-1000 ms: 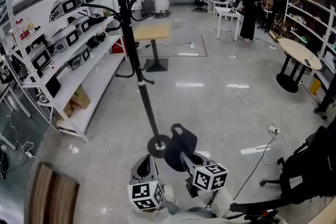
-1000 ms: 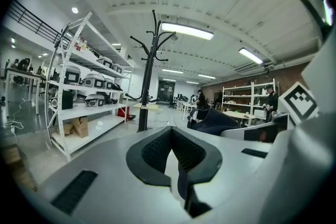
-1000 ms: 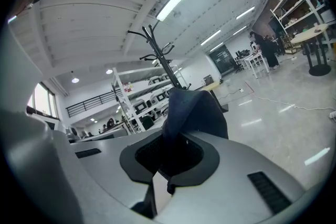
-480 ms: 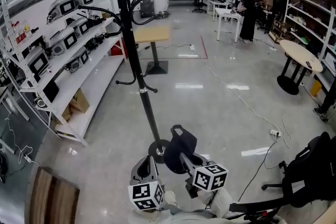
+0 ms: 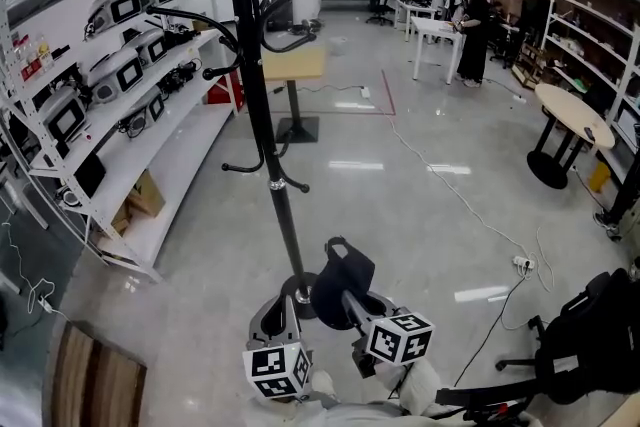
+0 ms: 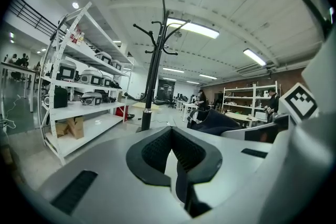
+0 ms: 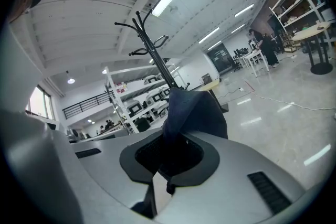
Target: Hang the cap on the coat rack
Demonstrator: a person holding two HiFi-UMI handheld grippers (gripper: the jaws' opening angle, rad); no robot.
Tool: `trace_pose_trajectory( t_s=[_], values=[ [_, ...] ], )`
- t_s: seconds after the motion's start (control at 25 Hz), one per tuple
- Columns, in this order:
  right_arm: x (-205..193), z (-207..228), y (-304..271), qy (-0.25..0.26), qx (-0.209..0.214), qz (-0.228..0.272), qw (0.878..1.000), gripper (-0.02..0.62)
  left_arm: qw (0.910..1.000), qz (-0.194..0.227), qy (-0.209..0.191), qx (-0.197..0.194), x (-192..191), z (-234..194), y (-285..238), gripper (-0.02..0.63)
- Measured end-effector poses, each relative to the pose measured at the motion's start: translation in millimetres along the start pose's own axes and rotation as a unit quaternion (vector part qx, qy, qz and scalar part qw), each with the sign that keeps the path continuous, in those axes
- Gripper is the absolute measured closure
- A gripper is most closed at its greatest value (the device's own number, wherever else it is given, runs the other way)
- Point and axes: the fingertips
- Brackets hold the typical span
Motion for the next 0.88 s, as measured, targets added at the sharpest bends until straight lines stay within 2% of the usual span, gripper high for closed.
trace_pose_trajectory(
  t_s=[0.36,0.72,0.88],
  values=[
    [19.1,7.8,-49.3,0.004,-0.006,0.006,1.0,0.566,1.0,0.003,-0.003,-0.006,21.8,-26.1,-42.7,0.603],
    [34.4,10.5,-84.7,0.013,0.008,0.022,1.0,0.566,0.9999,0.004,-0.008,-0.006,33.7,-48.8,-84.1,0.603],
    [39.5,16.5,-90.6,0.018,0.01,0.016,1.0,0.566,0.9999,0.008,0.007,-0.001,37.9,-52.7,-101.1,0.603]
  ],
)
Point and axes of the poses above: the fingertips, and each gripper's own axes: y backward along the fingers, z to its right, x out of its top, and after that the axes turned 11 degrees about y, right-handed
